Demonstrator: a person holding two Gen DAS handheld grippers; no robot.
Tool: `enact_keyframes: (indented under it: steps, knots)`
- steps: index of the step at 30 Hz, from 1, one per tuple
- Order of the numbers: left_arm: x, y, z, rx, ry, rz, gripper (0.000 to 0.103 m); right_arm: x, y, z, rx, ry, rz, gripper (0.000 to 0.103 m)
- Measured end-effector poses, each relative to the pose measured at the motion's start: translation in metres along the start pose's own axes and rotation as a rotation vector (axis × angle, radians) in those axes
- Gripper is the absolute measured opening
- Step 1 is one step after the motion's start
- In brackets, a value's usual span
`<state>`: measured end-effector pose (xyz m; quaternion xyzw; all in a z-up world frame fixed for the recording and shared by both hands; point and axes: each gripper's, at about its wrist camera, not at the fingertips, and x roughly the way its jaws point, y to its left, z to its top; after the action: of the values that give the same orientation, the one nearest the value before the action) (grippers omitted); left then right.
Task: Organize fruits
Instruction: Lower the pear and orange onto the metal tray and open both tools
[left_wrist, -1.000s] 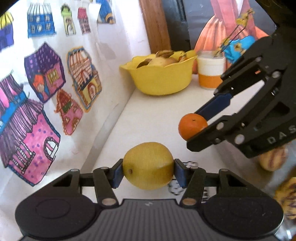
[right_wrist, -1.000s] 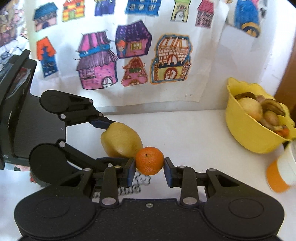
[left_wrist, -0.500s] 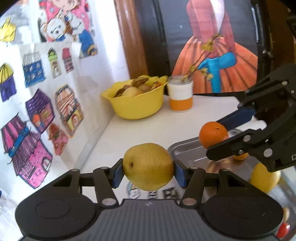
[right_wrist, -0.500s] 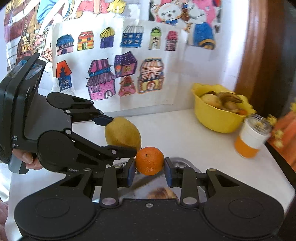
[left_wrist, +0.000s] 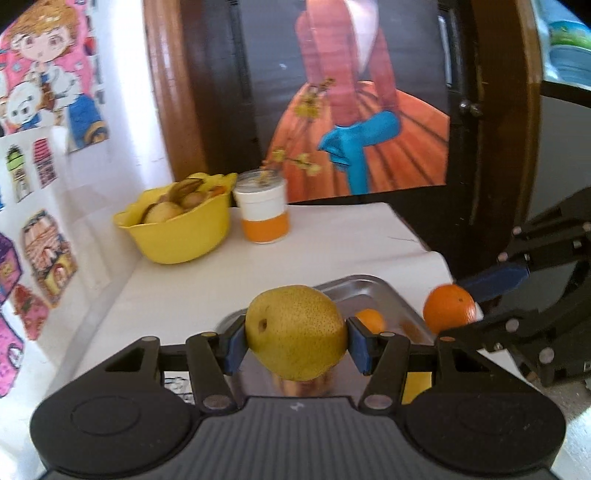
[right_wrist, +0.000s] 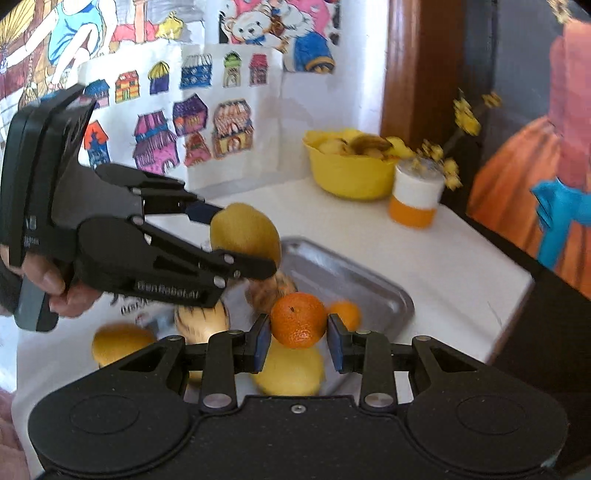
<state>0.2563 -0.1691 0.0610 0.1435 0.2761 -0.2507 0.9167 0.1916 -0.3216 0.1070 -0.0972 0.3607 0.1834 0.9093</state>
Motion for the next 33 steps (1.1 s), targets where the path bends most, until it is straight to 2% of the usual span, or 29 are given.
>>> enact_keyframes:
  steps: [5,11,18,33]
  knots:
    - [-0.002,-0.015,-0.01,-0.02,0.043,-0.043,0.06,-0.01,0.002,-0.027,0.03,0.007,-0.025,0.035]
    - [-0.002,-0.027,-0.023,0.009,0.081,-0.03,0.06,-0.007,0.012,-0.044,0.062,0.003,-0.018,0.035]
    - [-0.003,-0.034,-0.026,0.057,0.103,-0.002,0.06,0.006,0.018,-0.052,0.079,0.013,-0.02,0.035]
    - [0.016,-0.023,-0.018,0.054,0.12,0.044,0.06,0.034,0.011,-0.054,0.184,0.003,0.001,0.035]
